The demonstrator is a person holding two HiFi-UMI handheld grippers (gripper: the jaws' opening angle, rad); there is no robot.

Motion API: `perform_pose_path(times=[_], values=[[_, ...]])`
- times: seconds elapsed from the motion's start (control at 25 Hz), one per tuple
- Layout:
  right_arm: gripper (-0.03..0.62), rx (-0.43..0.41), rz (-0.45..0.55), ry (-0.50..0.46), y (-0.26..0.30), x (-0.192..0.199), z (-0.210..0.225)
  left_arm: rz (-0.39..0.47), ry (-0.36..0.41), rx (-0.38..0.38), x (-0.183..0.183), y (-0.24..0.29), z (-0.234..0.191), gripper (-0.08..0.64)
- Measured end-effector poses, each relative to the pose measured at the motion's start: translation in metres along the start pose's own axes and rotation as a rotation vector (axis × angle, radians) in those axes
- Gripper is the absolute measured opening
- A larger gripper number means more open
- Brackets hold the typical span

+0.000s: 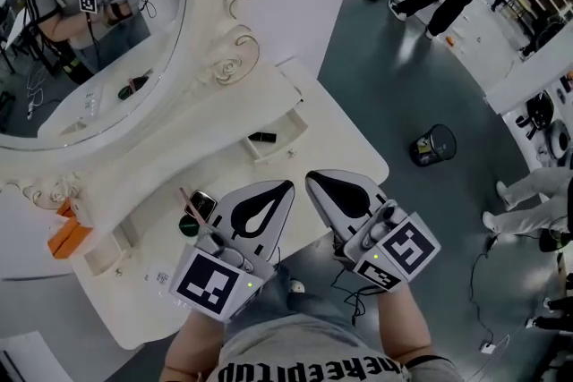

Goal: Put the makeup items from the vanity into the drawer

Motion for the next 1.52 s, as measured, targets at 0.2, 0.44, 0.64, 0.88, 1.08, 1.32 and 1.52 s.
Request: perform_pose_path(times=[0.2,0.44,0.64,0.88,1.08,1.32,1.52], values=[[0.012,-0.009,0.035,-0.009,-0.021,-0.004,-0.016,0.017,0.023,0.01,-0.008,-0.005,0.019,0.021],[0.012,-0.018,0.078,-0.008,-0.046,-0.006,-0.034,0.035,0.043,0.025,-0.017,-0.013,0.04,0.021],[0.011,-0.014,0.089,-0.021,-0.059,-0.008,-0.043,0.044,0.057,0.032,-0.022,-0.017,0.051,0.021],[0.011,-0.003,0.09,-0.049,-0.066,-0.007,-0.051,0.054,0.063,0.036,-0.024,-0.022,0.058,0.021],[0.011,0.0,0.097,-0.054,-0.068,-0.009,-0.055,0.083,0.077,0.03,-0.028,-0.024,0.059,0.021],[0.011,0.007,0.097,-0.058,-0.067,-0.007,-0.059,0.067,0.059,0.04,-0.024,-0.028,0.06,0.021],[0.011,0.011,0.096,-0.058,-0.068,-0.007,-0.062,0.066,0.054,0.039,-0.023,-0.031,0.062,0.021]])
Point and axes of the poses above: the fingertips, and each gripper's own axes: y forward along the fingers, z to its right, x out of its underside, the point moved 5 cm from there along -y, backward along the fingers, and after that the axes turned 12 degrees about y, right-handed, at the moved point
